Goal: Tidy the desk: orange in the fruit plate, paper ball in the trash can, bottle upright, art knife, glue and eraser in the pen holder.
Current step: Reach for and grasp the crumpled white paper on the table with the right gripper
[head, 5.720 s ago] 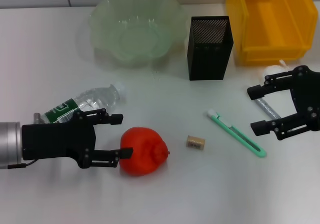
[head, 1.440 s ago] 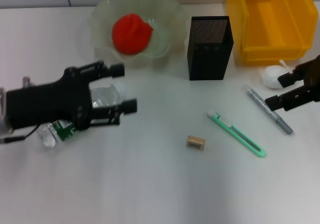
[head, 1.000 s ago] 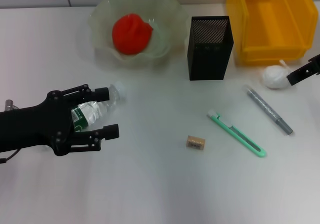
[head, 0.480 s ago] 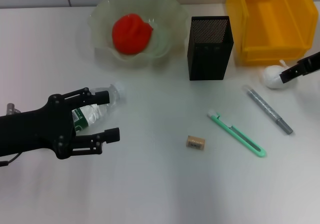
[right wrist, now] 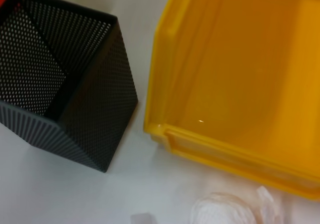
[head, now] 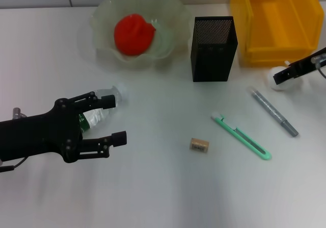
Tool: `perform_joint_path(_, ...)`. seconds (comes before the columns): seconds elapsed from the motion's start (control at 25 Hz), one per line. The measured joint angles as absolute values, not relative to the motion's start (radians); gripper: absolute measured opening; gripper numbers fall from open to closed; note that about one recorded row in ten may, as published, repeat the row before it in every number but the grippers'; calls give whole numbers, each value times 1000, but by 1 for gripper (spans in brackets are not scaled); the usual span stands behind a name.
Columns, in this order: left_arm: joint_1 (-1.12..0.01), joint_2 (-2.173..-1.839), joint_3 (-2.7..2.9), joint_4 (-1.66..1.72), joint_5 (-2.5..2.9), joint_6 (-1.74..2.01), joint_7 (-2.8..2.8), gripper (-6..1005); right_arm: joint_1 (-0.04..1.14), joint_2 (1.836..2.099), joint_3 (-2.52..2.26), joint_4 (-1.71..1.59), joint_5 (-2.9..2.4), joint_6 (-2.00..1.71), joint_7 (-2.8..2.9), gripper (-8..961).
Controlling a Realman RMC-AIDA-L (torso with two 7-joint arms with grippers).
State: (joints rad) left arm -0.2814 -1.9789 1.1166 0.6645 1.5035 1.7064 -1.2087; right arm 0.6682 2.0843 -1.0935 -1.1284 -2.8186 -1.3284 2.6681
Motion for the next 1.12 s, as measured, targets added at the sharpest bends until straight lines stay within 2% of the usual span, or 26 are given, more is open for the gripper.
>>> perform_joint_path(0.48, -277, -1982, 1118, 662, 1503, 1698, -1207, 862, 693, 2083, -1118, -1047, -2818, -1265, 2678, 785)
perform_joint_path(0.92, -278, -1988, 1119, 661, 1503, 1681, -1206, 862, 694, 2082, -1129, -1037, -2826, -1251, 2672, 686)
perform_joint_path(1.0, -278, -1988, 1119, 661, 1504, 1679, -1206, 862, 692, 2082, -1129, -1053, -2827, -1271, 2672, 491)
perform_joint_path(1.12, -276, -1988, 1118, 661, 1504, 1679, -1206, 862, 688, 2081, -1129, -1087, -2827, -1313, 2672, 480)
